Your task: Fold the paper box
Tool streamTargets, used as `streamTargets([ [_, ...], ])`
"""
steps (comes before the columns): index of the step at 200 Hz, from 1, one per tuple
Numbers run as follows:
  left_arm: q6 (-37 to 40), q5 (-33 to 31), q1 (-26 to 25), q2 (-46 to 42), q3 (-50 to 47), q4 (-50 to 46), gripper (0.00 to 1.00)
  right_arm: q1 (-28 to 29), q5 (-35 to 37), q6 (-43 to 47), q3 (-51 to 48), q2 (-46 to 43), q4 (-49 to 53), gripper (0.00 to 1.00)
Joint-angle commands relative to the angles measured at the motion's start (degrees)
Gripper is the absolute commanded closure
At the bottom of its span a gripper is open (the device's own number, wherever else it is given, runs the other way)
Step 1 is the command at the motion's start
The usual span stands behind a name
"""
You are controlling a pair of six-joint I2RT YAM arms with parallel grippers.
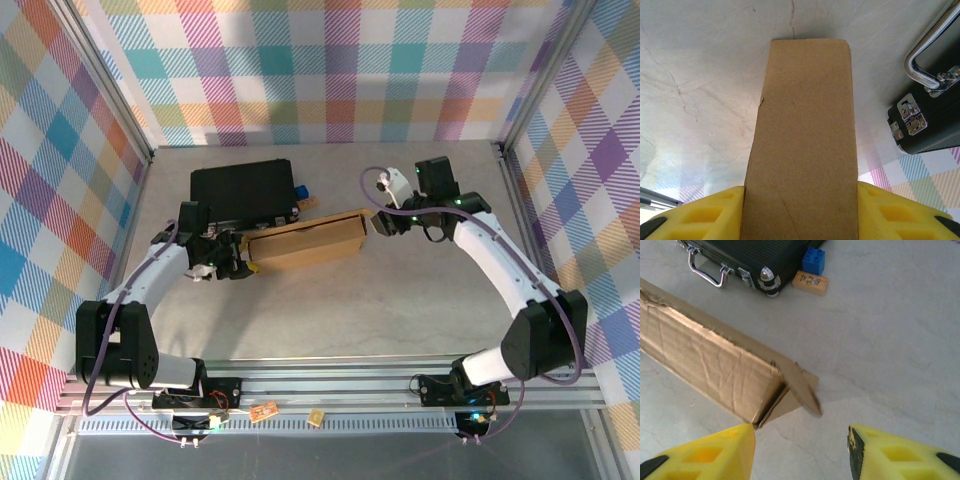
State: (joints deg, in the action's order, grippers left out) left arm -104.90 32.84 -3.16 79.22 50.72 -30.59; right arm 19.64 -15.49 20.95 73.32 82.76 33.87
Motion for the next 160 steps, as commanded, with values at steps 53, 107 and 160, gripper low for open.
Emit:
streamTargets([
  [53,2.26,-3.17,1.47,2.74,0.50,-4.74,0.84,1.29,-1.69,3.46,8.03,6.27,6.37,0.61],
  [107,3.08,-3.22,1.69,3.22,1.01,-5.45,0.84,1.89,-0.99,2.90,7.15,6.22,6.74,0.63],
  [160,3.56,-3.31,1.70,3.51,1.65,-5.80,0.84,2.81,-0.77,1.21,9.30,8.44,8.06,0.77],
])
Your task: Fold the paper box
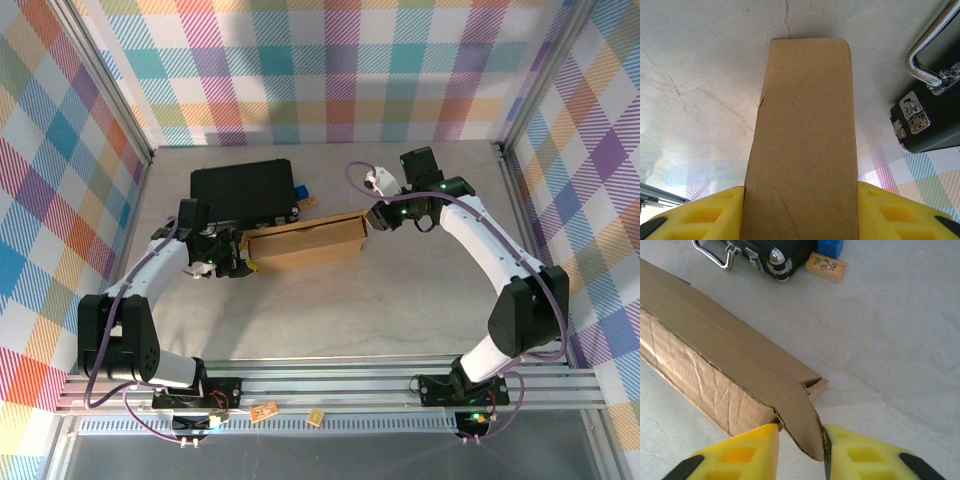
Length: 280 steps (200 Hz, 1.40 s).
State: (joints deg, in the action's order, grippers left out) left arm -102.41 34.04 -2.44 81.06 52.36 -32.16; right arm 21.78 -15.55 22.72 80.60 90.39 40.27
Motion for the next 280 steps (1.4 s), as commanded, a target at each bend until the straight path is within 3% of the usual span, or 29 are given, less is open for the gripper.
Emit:
streamTargets([
  [1,1.07,-4.51,0.96,1.71,0.02,-4.22,0.84,0.70,-0.71,-0.61,2.07,0.83,1.65,0.77],
  [62,1.07,-4.41,0.97,1.84,-0.15,-3.96,0.84,2.10,0.86,-4.19,3.93,1.02,4.38,1.00],
  [120,0.67,-4.18,1.03,2.27,0.08,-3.46,0.84,4.67,4.98,-11.76,1.79,-0.37,4.10,1.00],
  [161,-1.01,-4.09,1.03,1.91,-0.70,-1.96,0.84,4.96,3.30,-21.32,-1.29,-1.66,-0.12,1.00],
  [280,-2.09,-3.88,1.01,1.83,-1.39,-0.81,0.84,6.42,4.30,-32.63,-5.91,-2.55,-6.26,1.00],
])
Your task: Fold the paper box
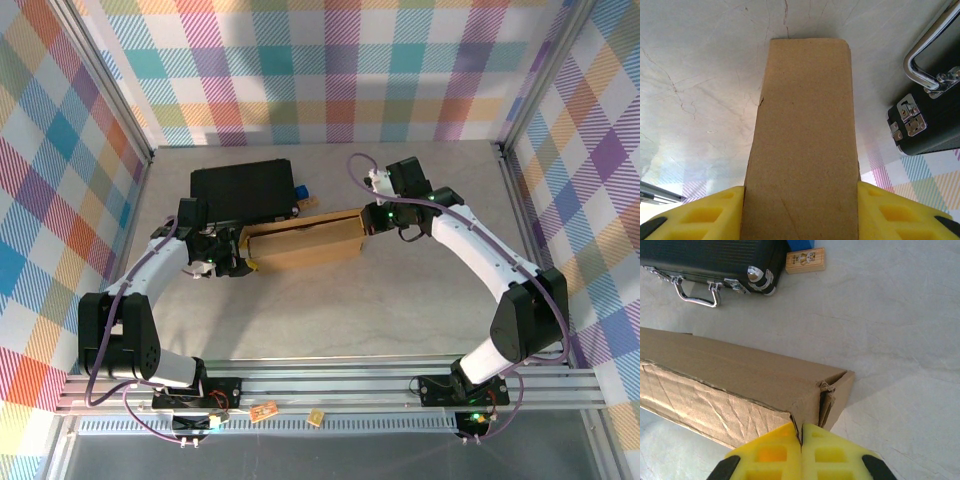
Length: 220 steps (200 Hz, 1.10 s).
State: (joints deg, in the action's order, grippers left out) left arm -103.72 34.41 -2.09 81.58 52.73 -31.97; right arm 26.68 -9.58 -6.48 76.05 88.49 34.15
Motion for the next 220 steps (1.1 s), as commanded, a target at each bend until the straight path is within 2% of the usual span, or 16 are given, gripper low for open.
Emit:
streamTargets([
  [1,-0.78,-4.26,0.67,1.30,-1.80,-1.00,0.84,1.53,-1.67,-3.48,-1.31,-0.62,-0.09,1.00],
  [37,-1.35,-3.90,0.68,1.65,-2.10,0.35,0.82,2.32,0.13,-3.88,-1.28,0.60,-0.27,1.00],
  [81,-2.45,-3.02,0.72,2.33,-3.00,3.58,0.71,2.58,2.87,-1.74,-3.10,1.87,-3.74,1.00],
  [112,-2.54,-2.14,1.21,3.30,-3.73,6.31,0.57,2.59,3.82,0.98,-2.32,4.03,-4.89,1.00],
  [130,-1.88,-1.90,2.03,3.50,-4.13,10.27,0.45,2.59,4.54,2.06,-0.79,5.98,-4.19,1.00],
  [160,5.87,-2.07,4.16,3.50,0.17,5.68,0.18,2.59,6.19,3.46,2.74,8.99,-1.89,1.00],
  [181,10.53,-2.05,5.30,3.17,2.90,1.39,0.13,2.59,6.77,4.06,5.01,10.84,-0.16,1.00],
  [196,16.81,-2.98,6.24,2.10,5.00,-2.43,0.10,2.57,6.94,4.33,6.16,11.72,0.71,1.00],
  [220,28.19,-8.20,6.53,-0.71,10.38,-12.64,0.08,2.59,7.03,4.72,7.05,11.93,1.15,1.00],
])
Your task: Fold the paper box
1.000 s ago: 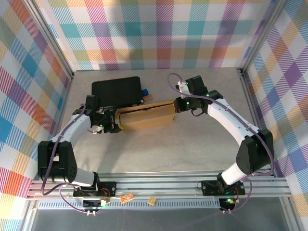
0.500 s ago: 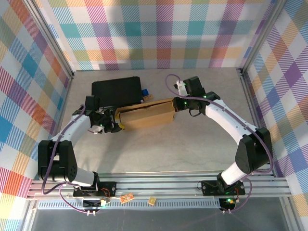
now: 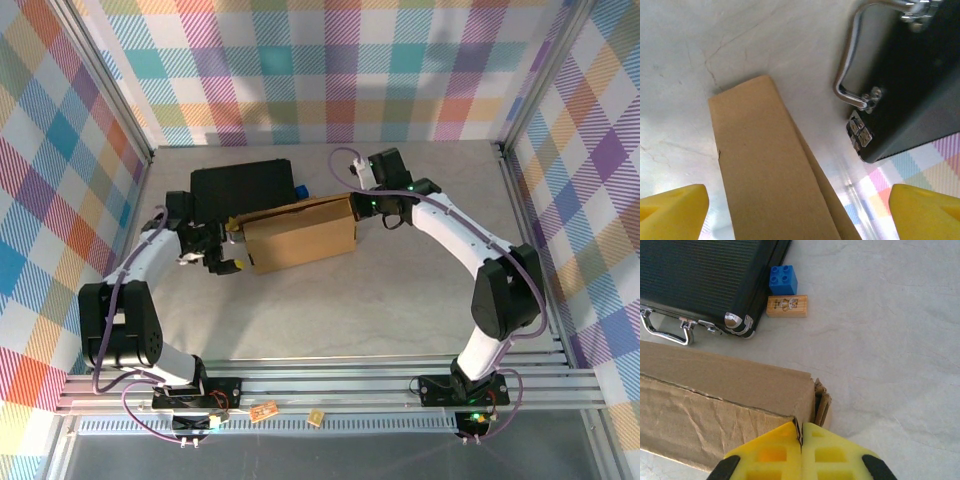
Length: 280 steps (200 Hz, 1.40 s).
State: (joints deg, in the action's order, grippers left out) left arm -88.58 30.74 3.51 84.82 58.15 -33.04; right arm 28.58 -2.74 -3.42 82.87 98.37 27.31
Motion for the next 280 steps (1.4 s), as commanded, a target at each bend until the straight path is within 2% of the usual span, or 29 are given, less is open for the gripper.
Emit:
streamTargets([
  [1,13.45,-4.67,0.95,-4.08,5.09,-11.90,0.08,0.69,0.24,1.66,0.25,2.11,8.05,1.00],
  [20,22.34,-8.78,1.06,-6.15,8.48,-18.82,0.12,0.69,0.04,2.17,1.21,2.36,8.93,1.00],
  [43,37.86,-18.89,0.33,-8.22,14.69,-27.74,0.21,0.69,-0.24,2.61,1.77,2.46,9.64,1.00],
  [72,54.22,-24.31,-2.81,-11.87,16.69,-27.84,0.46,0.69,-0.83,3.05,2.68,3.00,10.61,1.00],
  [85,61.24,-23.72,-4.99,-12.54,16.48,-25.71,0.61,0.69,-0.87,3.12,3.17,3.46,11.21,1.00],
  [102,68.43,-22.52,-7.49,-12.74,15.77,-23.40,0.70,0.69,-0.86,3.09,3.86,3.98,11.68,1.00],
  [117,73.17,-23.36,-9.27,-12.59,15.61,-22.71,0.69,0.69,-0.95,3.15,4.27,4.28,12.01,1.00],
  [146,80.32,-25.84,-12.12,-11.88,16.19,-21.57,0.54,0.69,-1.20,3.42,4.73,4.55,12.26,1.00],
  [168,82.31,-26.26,-13.43,-9.61,17.34,-21.13,0.49,0.69,-1.45,3.52,5.02,4.80,12.50,1.00],
  [236,83.17,-26.48,-13.97,-4.97,19.07,-18.04,0.51,0.69,-2.00,3.46,4.81,4.55,12.77,1.00],
  [280,83.04,-25.38,-14.49,-3.17,19.44,-16.73,0.57,0.67,-2.25,3.31,5.04,4.82,12.90,1.00],
])
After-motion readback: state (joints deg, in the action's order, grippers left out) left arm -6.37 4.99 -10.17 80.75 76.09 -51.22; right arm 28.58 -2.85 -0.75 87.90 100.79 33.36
